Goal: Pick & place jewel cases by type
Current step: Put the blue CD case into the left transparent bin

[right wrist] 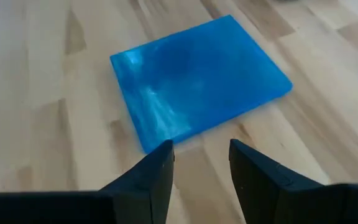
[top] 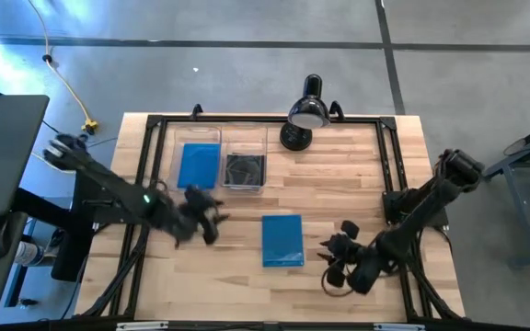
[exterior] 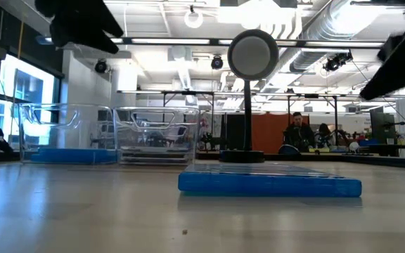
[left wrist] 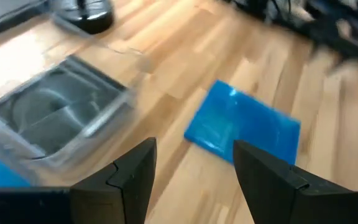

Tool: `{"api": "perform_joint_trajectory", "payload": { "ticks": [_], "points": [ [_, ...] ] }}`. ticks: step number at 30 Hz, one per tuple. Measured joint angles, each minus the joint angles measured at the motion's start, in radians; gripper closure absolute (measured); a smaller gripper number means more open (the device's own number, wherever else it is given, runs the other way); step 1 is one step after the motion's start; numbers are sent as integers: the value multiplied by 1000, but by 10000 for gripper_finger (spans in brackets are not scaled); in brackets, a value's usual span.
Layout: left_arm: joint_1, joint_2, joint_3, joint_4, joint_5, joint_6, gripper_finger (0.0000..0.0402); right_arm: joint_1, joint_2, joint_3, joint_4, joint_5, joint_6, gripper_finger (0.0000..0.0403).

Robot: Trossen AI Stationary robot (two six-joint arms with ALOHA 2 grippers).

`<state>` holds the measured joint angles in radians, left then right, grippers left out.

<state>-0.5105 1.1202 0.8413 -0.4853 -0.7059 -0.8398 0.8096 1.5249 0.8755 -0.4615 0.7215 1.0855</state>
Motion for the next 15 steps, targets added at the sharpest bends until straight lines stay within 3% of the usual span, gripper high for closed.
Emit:
{"api": "perform_joint_trajectory", "payload": {
  "ticks": [3, 7, 10, 15],
  "points": [
    [-77, 149, -1, 114, -63, 70, 192, -29, -21, -140, 214, -3, -124, 263],
    [-102, 329, 0, 247, -63, 140, 192, -67, 0, -244, 414, -25, -265, 263],
    [-97, 449, -2, 352, -36, 167, 192, -87, 40, -266, 521, -22, -359, 265],
    [-75, 588, -2, 539, -5, 238, 192, -123, 121, -224, 532, -56, -424, 280]
  ]
}}
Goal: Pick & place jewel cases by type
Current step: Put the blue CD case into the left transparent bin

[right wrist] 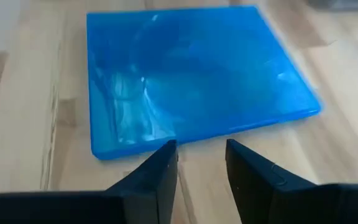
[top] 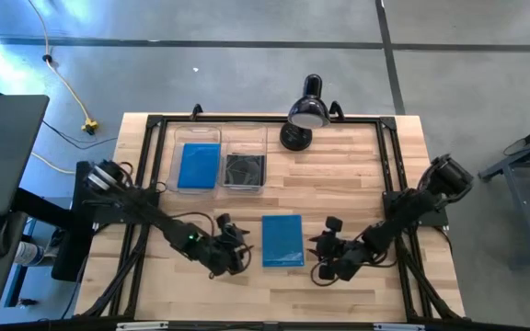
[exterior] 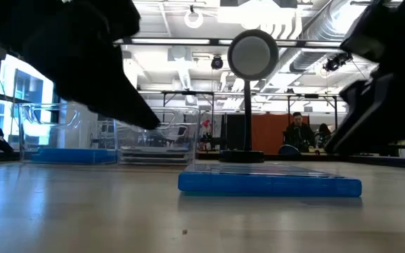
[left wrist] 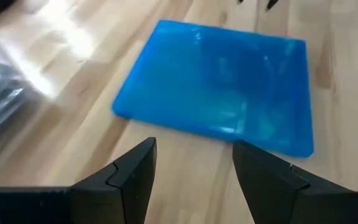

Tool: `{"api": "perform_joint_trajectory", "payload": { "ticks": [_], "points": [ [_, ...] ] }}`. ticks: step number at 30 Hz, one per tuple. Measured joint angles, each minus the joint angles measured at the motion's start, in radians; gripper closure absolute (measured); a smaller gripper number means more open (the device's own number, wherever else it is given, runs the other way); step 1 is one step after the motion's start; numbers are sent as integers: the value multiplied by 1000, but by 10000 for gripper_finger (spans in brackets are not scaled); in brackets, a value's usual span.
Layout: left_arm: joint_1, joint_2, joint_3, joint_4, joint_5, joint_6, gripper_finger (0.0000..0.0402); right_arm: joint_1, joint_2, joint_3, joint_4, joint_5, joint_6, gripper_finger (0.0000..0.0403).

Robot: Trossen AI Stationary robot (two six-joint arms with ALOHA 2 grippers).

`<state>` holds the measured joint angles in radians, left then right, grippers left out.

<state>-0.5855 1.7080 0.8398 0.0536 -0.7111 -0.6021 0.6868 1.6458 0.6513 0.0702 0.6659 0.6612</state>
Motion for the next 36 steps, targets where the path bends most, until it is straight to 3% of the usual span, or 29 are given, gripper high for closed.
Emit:
{"api": "perform_joint_trajectory", "payload": {
  "ticks": [5, 18, 23, 32, 36],
  "points": [
    [13, 73, 1, 70, 52, -43, 192, -34, 90, 31, 1, -67, -7, 300],
    [26, 160, 1, 105, 84, -470, 192, -41, 192, 94, 45, -57, -49, 341],
    [48, 168, 2, 155, 144, -596, 192, -49, 227, 125, 77, -65, -86, 352],
    [124, 164, 2, 197, 389, -637, 192, -53, 232, 128, 113, -94, -127, 368],
    [125, 166, -1, 221, 410, -634, 192, -52, 232, 126, 116, -100, -128, 371]
  ]
}}
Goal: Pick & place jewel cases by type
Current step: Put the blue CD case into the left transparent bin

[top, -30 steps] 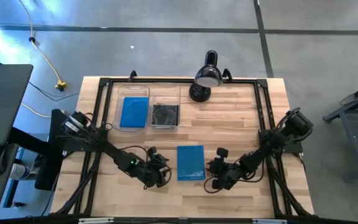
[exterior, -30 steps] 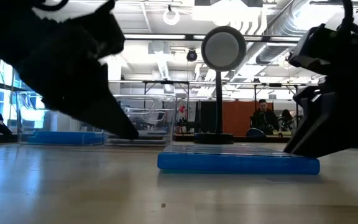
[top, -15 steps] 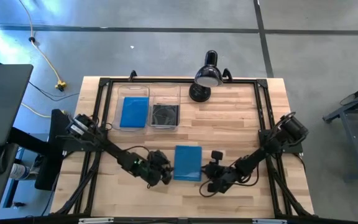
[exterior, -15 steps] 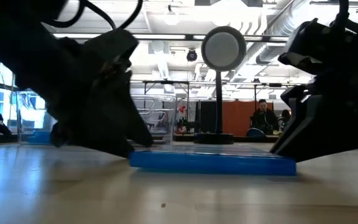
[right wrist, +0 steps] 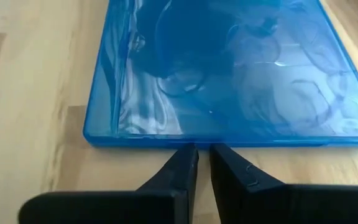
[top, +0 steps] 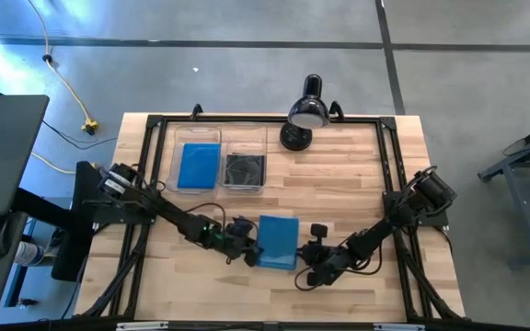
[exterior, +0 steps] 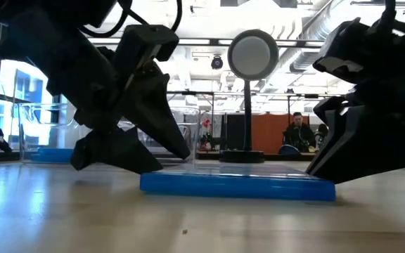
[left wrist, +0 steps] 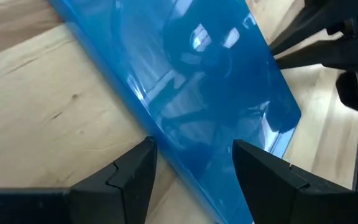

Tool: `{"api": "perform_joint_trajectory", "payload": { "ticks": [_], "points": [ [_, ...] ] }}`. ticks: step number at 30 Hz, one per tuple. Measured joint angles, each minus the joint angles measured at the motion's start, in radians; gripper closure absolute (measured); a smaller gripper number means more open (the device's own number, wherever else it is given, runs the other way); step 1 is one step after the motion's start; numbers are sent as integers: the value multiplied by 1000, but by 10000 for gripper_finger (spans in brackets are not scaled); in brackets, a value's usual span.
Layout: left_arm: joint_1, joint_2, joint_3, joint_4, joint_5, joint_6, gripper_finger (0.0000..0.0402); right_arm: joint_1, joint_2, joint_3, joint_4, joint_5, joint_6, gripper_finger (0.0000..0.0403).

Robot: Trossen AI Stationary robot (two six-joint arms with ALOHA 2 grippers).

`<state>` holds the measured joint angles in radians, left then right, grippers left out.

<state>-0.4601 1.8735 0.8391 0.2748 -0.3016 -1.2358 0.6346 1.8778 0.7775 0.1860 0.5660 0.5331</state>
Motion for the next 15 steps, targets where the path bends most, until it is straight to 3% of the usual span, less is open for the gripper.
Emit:
{"api": "perform_joint_trajectory", "payload": {
  "ticks": [5, 11, 15],
  "points": [
    [-4, -17, -5, 63, 16, 71, 192, 2, 0, -1, 4, -24, 2, 371],
    [-39, -89, -2, 79, 112, 152, 192, 9, 1, -2, 36, -53, -2, 364],
    [-45, -97, 0, 52, 80, 185, 192, 15, 2, -3, 60, -56, 18, 349]
  ]
}}
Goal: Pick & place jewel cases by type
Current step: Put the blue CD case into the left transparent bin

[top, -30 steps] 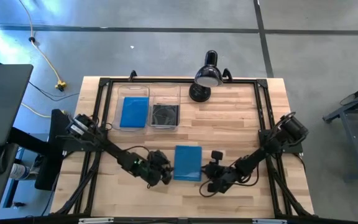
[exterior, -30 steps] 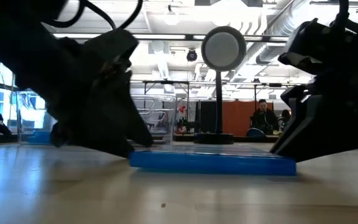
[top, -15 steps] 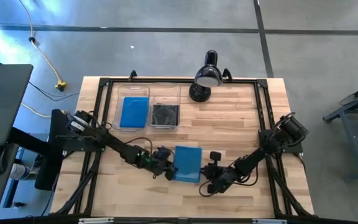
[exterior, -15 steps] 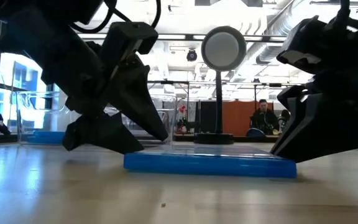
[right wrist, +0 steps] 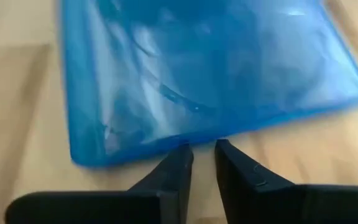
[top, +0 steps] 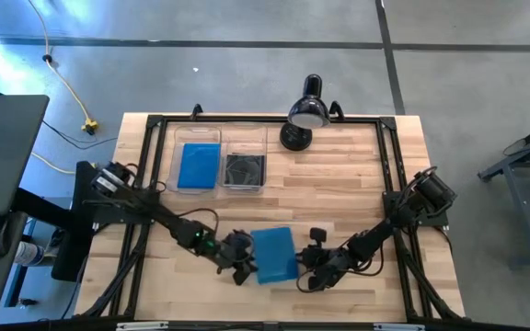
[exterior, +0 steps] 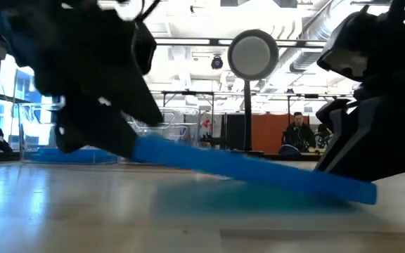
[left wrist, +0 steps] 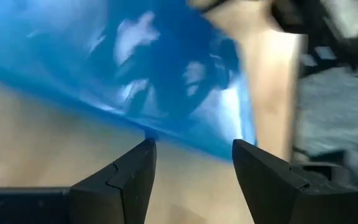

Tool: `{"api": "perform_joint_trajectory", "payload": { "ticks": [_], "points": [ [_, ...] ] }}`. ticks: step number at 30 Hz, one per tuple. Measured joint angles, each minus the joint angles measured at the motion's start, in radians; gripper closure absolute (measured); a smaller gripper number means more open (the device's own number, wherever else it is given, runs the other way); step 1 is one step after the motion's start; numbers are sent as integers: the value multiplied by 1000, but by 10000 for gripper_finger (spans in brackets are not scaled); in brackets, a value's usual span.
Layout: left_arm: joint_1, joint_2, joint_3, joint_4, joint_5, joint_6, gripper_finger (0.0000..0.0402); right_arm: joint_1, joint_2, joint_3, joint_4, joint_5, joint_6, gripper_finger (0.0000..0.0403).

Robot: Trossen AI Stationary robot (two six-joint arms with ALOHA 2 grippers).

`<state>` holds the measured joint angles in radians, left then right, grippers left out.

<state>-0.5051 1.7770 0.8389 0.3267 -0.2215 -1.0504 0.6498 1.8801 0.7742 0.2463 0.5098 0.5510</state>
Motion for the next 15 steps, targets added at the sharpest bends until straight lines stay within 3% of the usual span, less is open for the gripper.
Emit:
{"api": "perform_joint_trajectory", "payload": {
  "ticks": [5, 15],
  "points": [
    [8, 9, 1, -66, -83, -1, 192, -2, -2, 2, 42, -85, 78, 319],
    [-1, 39, -1, -15, -61, -1, 192, -16, -2, 3, 93, -154, 94, 273]
  ]
}}
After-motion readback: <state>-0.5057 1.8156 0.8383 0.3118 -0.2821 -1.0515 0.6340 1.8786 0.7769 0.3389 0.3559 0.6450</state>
